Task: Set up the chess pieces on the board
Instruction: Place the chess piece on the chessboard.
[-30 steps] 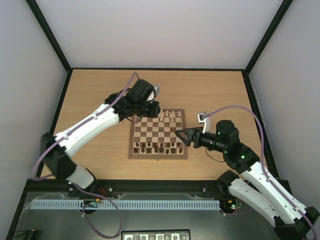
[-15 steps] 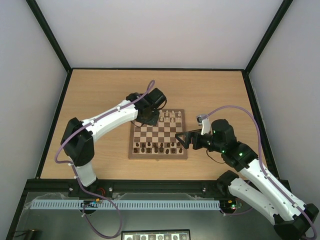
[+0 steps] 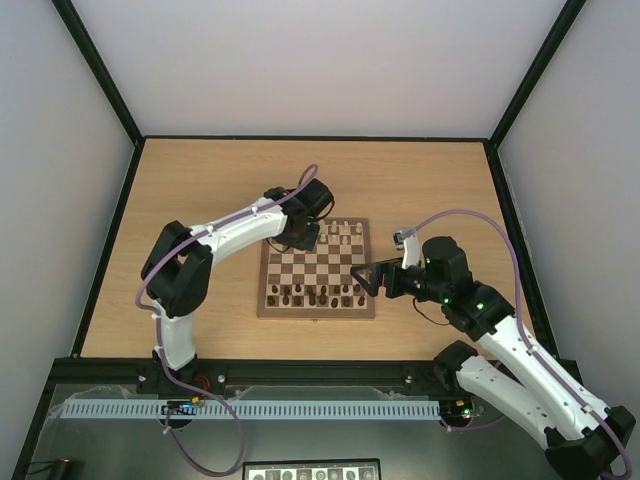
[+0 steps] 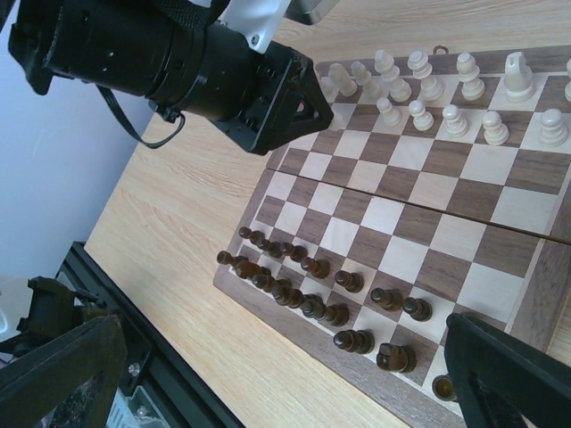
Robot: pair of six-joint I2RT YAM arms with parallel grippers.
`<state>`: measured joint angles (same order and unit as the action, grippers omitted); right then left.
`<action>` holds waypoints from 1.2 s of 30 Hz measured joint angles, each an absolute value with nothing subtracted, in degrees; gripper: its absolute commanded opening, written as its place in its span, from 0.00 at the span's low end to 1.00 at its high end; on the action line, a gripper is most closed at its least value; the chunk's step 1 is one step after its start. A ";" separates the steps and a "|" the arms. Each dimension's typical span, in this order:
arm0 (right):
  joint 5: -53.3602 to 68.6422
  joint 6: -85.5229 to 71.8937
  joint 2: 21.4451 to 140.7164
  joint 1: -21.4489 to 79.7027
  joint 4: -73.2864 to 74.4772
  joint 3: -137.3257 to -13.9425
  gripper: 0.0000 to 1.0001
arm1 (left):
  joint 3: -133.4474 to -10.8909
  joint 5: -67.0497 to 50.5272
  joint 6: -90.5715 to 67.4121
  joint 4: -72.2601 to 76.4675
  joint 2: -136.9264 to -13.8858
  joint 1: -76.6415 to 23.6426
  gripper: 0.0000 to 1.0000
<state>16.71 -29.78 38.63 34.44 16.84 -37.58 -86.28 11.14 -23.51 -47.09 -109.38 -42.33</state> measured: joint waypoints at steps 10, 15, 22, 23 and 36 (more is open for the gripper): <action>18.70 -29.32 39.48 32.69 16.82 -37.58 0.99 | -86.30 9.67 -21.37 -43.66 -113.06 -39.90 0.08; 19.55 -29.08 39.51 32.03 16.82 -37.58 0.99 | -86.30 9.15 -20.78 -43.46 -113.99 -39.77 0.08; 20.60 -28.88 39.62 31.40 16.80 -37.58 0.98 | -86.32 8.80 -20.34 -43.07 -114.08 -39.75 0.08; 20.69 -28.88 39.66 31.35 16.80 -37.58 0.99 | -86.41 8.75 -20.32 -43.11 -114.21 -39.66 0.08; 22.09 -28.64 39.70 30.44 16.75 -37.58 0.99 | -88.25 8.45 -19.86 -42.85 -115.70 -39.46 0.14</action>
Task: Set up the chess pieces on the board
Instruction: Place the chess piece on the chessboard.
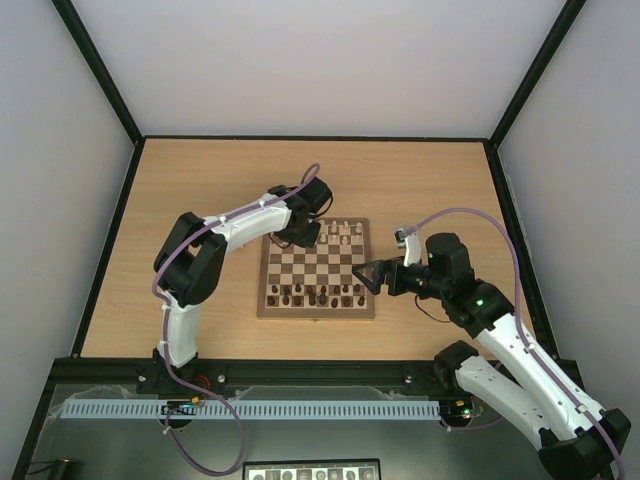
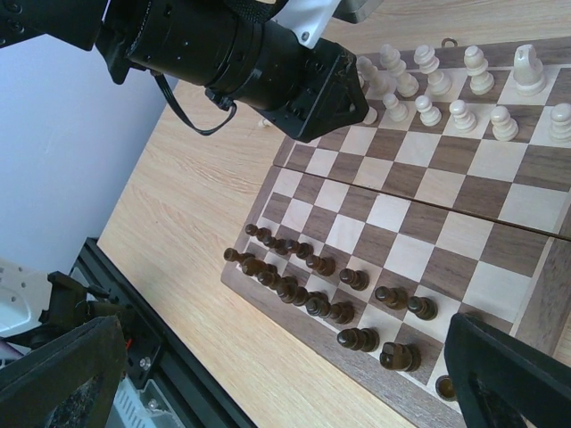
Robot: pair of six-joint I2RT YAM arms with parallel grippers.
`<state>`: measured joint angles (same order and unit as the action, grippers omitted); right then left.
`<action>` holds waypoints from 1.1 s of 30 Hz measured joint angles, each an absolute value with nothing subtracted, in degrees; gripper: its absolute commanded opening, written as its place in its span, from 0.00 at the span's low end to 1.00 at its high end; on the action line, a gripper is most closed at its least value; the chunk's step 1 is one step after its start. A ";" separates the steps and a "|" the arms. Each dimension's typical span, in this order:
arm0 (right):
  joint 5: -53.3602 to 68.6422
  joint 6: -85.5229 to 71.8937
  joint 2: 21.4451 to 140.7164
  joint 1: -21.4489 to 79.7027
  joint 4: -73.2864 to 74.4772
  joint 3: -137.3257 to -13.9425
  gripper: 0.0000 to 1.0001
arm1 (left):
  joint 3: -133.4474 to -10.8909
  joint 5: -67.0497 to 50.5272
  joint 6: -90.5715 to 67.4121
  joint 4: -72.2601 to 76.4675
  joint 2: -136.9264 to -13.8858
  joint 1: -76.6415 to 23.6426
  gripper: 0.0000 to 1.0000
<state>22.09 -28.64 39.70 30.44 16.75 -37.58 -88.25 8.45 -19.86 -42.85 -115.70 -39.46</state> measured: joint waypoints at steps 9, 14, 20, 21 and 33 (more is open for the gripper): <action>22.81 -28.53 39.70 30.11 16.67 -37.56 0.99 | -88.29 8.38 -19.73 -42.89 -115.90 -39.44 0.22; 23.07 -28.49 39.70 29.95 16.47 -37.56 0.99 | -88.29 8.38 -19.73 -42.89 -115.90 -39.44 0.25; 23.38 -28.49 39.70 29.95 16.43 -37.56 0.99 | -88.29 8.34 -19.81 -42.89 -115.90 -39.44 0.27; 23.51 -28.49 39.70 29.95 16.43 -37.56 0.99 | -88.29 8.29 -19.88 -42.92 -115.87 -39.46 0.27; 23.97 -28.47 39.70 29.95 16.40 -37.56 0.99 | -82.65 8.36 -23.38 -44.21 -102.72 -41.25 0.43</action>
<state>23.97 -28.47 39.70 29.95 16.40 -37.56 -82.65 8.36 -23.38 -44.21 -102.72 -41.25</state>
